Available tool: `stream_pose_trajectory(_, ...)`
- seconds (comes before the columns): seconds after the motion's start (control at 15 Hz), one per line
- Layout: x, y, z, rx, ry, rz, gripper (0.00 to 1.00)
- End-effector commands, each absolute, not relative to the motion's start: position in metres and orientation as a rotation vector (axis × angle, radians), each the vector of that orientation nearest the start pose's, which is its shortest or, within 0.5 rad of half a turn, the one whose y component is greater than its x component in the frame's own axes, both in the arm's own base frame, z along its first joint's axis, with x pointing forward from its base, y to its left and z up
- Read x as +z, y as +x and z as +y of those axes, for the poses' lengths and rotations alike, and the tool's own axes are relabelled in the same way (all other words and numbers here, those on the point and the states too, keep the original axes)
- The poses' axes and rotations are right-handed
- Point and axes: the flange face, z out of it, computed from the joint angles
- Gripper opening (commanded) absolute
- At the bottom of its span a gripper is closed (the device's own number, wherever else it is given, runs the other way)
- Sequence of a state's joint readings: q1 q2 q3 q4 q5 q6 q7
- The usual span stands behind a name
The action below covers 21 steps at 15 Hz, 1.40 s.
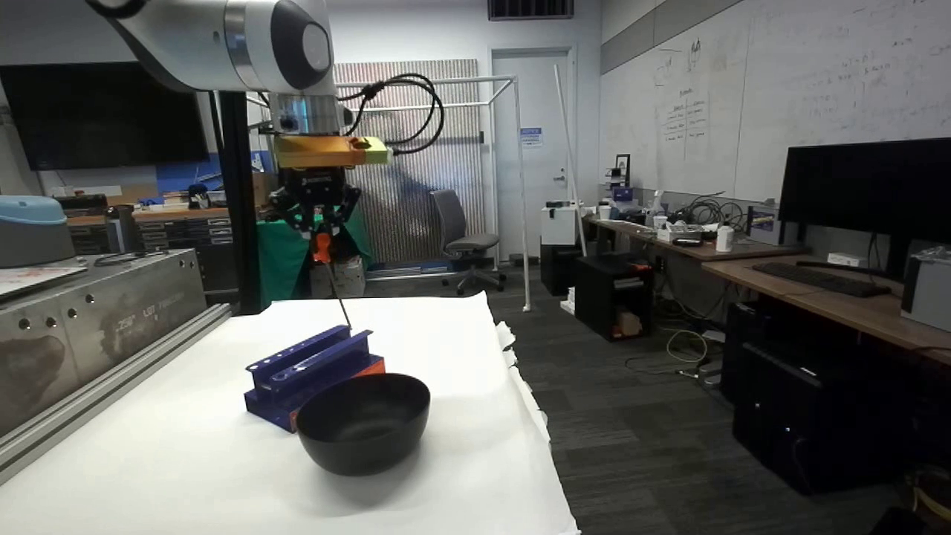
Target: Put the orange object inside the bowl.
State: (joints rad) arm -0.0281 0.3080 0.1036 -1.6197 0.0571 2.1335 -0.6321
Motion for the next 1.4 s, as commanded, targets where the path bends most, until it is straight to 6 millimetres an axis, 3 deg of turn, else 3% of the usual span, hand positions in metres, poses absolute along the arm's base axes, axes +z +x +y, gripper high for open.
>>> stream_pose_trajectory(0.0, 0.458, 0.659, 0.057, -0.488, -2.777, -1.079, 0.11)
stream_pose_trajectory(0.2, 0.445, 0.651, 0.07, -0.567, -2.671, -1.085, 0.11)
stream_pose_trajectory(0.53, 0.436, 0.636, 0.073, -0.682, -2.545, -1.058, 0.11)
stream_pose_trajectory(1.33, 0.425, 0.595, 0.04, -0.672, -2.57, -1.042, 0.11)
